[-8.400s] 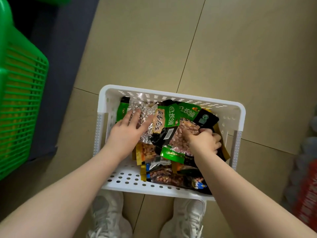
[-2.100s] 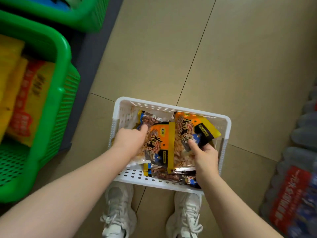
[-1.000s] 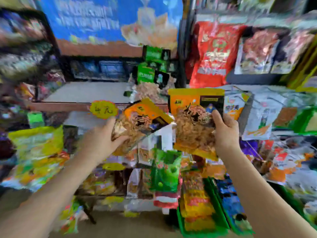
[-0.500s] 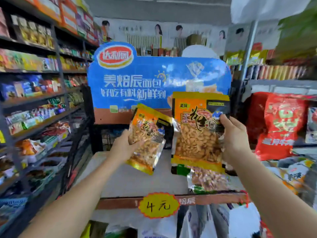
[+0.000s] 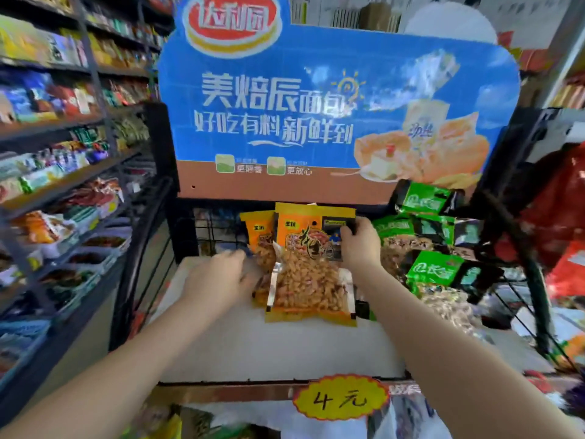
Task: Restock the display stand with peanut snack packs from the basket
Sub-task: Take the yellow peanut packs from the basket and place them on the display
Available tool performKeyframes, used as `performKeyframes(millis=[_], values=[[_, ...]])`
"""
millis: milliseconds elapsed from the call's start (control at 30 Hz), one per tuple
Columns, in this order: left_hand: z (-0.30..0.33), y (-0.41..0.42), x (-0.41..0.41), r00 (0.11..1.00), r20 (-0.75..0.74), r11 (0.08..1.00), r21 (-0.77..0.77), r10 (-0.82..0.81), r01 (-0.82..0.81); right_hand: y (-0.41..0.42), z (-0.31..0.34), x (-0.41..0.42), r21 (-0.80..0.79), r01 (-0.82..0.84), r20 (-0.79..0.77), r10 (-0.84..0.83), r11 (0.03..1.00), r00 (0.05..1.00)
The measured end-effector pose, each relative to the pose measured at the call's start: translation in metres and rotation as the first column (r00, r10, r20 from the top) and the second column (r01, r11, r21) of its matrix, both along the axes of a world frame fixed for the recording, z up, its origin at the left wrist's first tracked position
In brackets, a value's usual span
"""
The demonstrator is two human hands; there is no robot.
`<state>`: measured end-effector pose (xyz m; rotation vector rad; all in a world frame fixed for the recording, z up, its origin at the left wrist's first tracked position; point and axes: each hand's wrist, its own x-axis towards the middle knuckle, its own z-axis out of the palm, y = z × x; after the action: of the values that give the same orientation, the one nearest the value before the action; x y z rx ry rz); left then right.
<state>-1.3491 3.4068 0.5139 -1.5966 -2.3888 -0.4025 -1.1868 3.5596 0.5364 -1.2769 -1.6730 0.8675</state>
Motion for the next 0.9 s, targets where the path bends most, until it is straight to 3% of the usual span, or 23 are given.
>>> performKeyframes(millis=[67, 200, 367, 467, 600, 733, 833, 900], values=[[0.010, -0.013, 0.015, 0.986, -0.094, 0.990, 0.032, -0.134, 0.138, -0.007, 0.001, -0.002, 0.108, -0.012, 0.088, 0.002, 0.994, 0.996], [0.018, -0.025, 0.053, 0.901, -0.106, 0.900, 0.081, -0.420, 0.429, -0.040, 0.016, 0.030, 0.293, -0.178, 0.158, 0.136, 0.940, 0.978], [0.021, -0.039, 0.137, 0.788, -0.275, 0.807, 0.065, -0.552, 0.588, -0.094, 0.011, 0.137, 0.320, -0.368, 0.302, 0.274, 0.873, 0.913], [0.005, -0.047, 0.201, 0.689, -0.304, 0.714, 0.039, -0.658, 0.699, -0.121, -0.009, 0.229, 0.308, -0.323, 0.392, 0.190, 0.895, 0.900], [-0.050, -0.050, 0.304, 0.565, -0.205, 0.593, -0.116, -0.799, 0.797, -0.156, -0.069, 0.360, 0.142, -0.094, 0.452, 0.020, 0.985, 0.892], [-0.129, -0.061, 0.426, 0.508, -0.046, 0.504, -0.230, -0.860, 0.832, -0.201, -0.152, 0.481, -0.125, 0.106, 0.606, -0.009, 0.986, 0.795], [-0.204, -0.064, 0.509, 0.593, 0.135, 0.503, -0.400, -0.794, 0.766, -0.244, -0.223, 0.557, -0.369, 0.157, 0.661, 0.140, 0.916, 0.737], [-0.247, -0.069, 0.555, 0.609, 0.228, 0.433, -0.521, -0.760, 0.735, -0.273, -0.265, 0.599, -0.462, 0.216, 0.645, 0.159, 0.860, 0.747]])
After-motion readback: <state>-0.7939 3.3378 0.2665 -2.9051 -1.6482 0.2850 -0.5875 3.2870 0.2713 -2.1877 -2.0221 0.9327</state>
